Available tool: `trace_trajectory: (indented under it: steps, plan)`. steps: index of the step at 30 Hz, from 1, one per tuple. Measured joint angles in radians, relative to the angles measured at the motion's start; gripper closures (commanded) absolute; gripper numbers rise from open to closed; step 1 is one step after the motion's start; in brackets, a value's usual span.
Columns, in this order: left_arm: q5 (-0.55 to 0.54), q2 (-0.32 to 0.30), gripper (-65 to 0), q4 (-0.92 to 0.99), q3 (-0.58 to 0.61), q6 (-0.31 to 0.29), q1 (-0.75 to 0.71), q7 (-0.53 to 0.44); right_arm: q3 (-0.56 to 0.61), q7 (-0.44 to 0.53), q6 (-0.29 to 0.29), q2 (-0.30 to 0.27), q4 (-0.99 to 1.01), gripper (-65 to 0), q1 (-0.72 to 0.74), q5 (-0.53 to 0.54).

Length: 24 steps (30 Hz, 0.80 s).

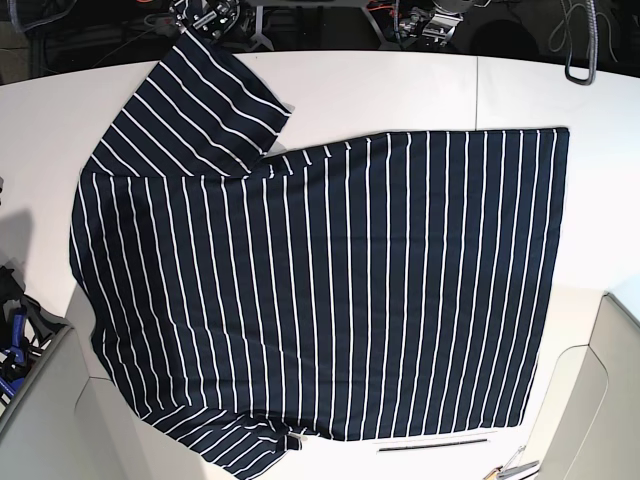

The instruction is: Fold the T-shirt properly

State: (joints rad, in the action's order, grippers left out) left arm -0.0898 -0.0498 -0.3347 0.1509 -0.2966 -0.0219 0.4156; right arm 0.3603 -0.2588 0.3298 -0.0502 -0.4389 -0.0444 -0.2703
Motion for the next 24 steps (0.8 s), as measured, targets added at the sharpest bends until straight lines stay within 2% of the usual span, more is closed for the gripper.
trace_trajectory:
  steps: [6, 13, 24]
  plan:
    - [0.000, 0.000, -4.3, 0.000, 0.000, 0.000, 0.000, 0.000, 0.000, 0.000, 0.005, 0.000, -0.003, 0.0, 0.000, 0.000]
    - [0.000, 0.000, -4.3, 0.000, 0.000, 0.000, 0.000, 0.000, 0.000, 0.000, 0.095, 0.000, -0.006, 0.0, 0.000, 0.000]
    - [-0.001, 0.000, -4.3, 0.000, 0.000, -0.003, -0.003, 0.000, 0.000, 0.000, 0.096, 0.000, -0.006, 0.0, 0.000, 0.000]
